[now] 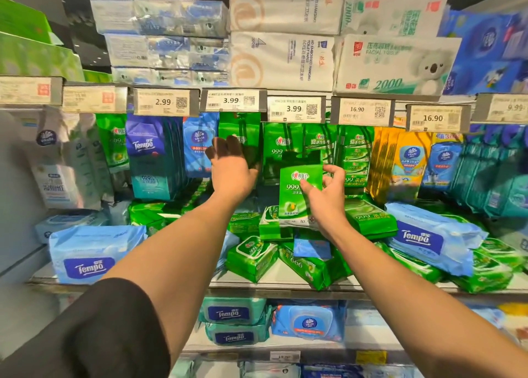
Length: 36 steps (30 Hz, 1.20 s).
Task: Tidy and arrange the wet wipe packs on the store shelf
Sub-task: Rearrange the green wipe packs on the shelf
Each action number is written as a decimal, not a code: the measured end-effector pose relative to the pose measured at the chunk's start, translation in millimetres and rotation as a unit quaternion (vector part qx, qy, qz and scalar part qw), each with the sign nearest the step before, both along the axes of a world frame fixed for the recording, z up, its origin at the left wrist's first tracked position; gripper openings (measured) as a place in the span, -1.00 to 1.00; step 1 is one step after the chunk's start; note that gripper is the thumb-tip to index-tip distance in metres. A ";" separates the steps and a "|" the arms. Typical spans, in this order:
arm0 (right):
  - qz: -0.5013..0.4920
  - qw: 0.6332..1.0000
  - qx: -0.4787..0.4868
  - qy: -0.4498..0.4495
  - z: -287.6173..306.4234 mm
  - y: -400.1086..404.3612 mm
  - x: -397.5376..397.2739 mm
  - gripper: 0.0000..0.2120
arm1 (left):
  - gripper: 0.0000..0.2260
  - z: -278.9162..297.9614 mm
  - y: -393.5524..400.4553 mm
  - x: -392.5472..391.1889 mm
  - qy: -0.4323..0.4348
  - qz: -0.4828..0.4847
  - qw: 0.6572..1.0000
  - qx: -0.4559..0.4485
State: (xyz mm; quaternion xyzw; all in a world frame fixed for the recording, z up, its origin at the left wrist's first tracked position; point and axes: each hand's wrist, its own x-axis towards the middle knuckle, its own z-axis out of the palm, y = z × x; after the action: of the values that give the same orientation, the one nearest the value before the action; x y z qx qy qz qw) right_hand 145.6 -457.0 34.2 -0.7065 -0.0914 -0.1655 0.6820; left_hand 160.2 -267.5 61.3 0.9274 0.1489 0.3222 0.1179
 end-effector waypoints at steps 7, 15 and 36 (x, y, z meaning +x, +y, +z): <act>0.033 0.997 0.025 -0.062 15.5 11.6 -22.2 -0.49 | -0.45 2.6 3.6 -13.5 -0.011 0.005 1.000 0.019; 0.055 0.987 0.044 -0.143 45.8 19.2 -40.5 -0.51 | -0.30 -7.7 11.6 -38.0 -0.055 0.004 0.998 -0.014; -0.007 1.000 -0.022 -0.014 41.4 31.0 8.6 -0.80 | -0.33 -1.6 24.6 -43.8 -0.070 0.000 0.996 -0.061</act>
State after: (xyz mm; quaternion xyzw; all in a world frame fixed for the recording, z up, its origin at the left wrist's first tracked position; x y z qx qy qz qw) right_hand 154.3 -426.0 75.6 -0.7198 -0.0998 -0.1783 0.6634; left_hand 116.4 -242.9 59.7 0.8937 0.1599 0.3764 0.1847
